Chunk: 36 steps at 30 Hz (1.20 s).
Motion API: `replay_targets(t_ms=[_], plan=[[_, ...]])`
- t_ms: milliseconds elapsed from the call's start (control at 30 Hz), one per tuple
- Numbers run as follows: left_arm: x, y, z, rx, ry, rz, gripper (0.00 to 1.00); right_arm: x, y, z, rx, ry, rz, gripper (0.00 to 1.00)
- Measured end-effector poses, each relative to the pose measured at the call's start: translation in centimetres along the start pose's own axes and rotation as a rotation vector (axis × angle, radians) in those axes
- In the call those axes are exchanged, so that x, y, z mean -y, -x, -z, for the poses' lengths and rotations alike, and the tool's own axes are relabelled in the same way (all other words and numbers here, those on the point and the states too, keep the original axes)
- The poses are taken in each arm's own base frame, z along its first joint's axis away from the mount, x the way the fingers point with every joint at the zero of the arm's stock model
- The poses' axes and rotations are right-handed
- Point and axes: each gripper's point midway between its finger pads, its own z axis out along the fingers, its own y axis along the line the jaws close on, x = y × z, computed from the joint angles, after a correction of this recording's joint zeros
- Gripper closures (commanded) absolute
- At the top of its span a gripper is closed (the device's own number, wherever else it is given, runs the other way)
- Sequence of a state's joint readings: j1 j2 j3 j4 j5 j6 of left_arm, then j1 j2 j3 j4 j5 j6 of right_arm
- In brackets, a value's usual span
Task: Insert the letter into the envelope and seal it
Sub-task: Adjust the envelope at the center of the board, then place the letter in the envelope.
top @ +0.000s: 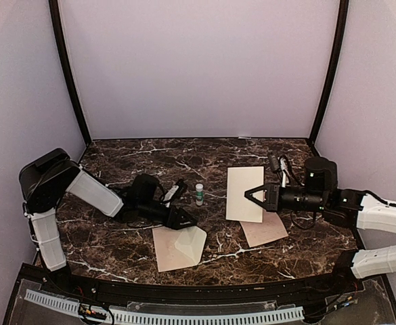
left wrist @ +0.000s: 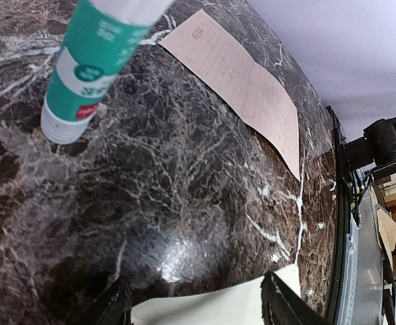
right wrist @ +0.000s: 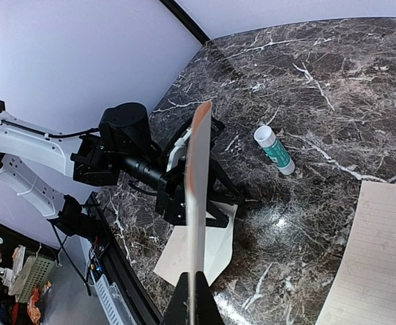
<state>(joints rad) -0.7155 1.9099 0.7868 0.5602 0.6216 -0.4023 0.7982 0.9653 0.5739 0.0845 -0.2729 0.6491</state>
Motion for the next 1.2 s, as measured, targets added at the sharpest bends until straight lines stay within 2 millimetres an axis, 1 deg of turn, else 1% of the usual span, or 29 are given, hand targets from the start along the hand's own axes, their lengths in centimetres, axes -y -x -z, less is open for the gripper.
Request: replay_targets(t_ms=[100,200,233,300,367,433,467,500,567,633,700,767,833,867,900,967,1100,1200], plan=[[0.9,-0.8,0.2,-0.014,-0.005,-0.005,0.35,0.0,0.0,0.0,-0.001,-0.001,-0.002,1.0],[1.3,-1.3,1.0,-0.024,0.021,0.009,0.34,0.0,0.0,0.1,0.002,-0.001,-0.003,1.0],[1.5,-1.2,1.4,-0.02,0.032,0.01,0.33,-0.1,0.1,0.2,0.002,-0.001,-0.003,1.0],[2.4,-0.1,2.5,0.011,0.049,0.004,0.32,-0.1,0.2,0.4,0.001,-0.008,-0.005,1.0],[3.6,1.8,4.0,0.067,0.063,-0.017,0.31,-0.4,0.6,0.6,0.008,-0.01,-0.003,1.0],[5.2,4.0,6.1,0.143,0.084,-0.042,0.3,-0.7,1.1,0.8,0.018,-0.01,0.0,1.0],[5.8,4.7,7.1,0.173,0.092,-0.047,0.29,-0.9,1.4,1.0,0.024,-0.01,0.001,1.0],[6.5,5.7,8.4,0.216,0.11,-0.054,0.28,-1.0,1.7,1.1,0.031,-0.011,0.003,1.0],[7.6,6.8,10.6,0.283,0.129,-0.059,0.26,-1.2,2.0,1.3,0.034,-0.017,0.002,1.0],[8.1,6.7,12.6,0.327,0.153,-0.043,0.24,-1.1,2.1,1.4,0.032,-0.03,0.002,1.0],[7.8,5.7,13.9,0.338,0.188,-0.004,0.22,-1.0,2.3,1.4,0.024,-0.048,0.0,1.0],[7.2,4.5,14.7,0.33,0.221,0.037,0.21,-0.9,2.4,1.1,0.017,-0.058,0.0,1.0],[6.2,2.8,15.1,0.301,0.259,0.093,0.21,-0.7,2.3,0.7,0.004,-0.066,-0.003,1.0],[5.4,1.4,15.1,0.271,0.284,0.134,0.2,-0.6,2.2,0.5,-0.005,-0.069,-0.005,1.0],[5.2,1.0,15.1,0.265,0.291,0.145,0.2,-0.3,1.9,0.2,-0.018,-0.075,-0.01,1.0],[4.1,-0.4,15.2,0.241,0.315,0.196,0.2,0.2,1.3,-0.4,-0.043,-0.086,-0.019,1.0],[1.3,-4.4,15.1,0.184,0.357,0.326,0.2,0.8,0.1,-1.4,-0.088,-0.096,-0.035,1.0],[0.0,-6.8,14.9,0.15,0.368,0.407,0.21,0.9,-0.7,-2.1,-0.112,-0.088,-0.047,1.0]])
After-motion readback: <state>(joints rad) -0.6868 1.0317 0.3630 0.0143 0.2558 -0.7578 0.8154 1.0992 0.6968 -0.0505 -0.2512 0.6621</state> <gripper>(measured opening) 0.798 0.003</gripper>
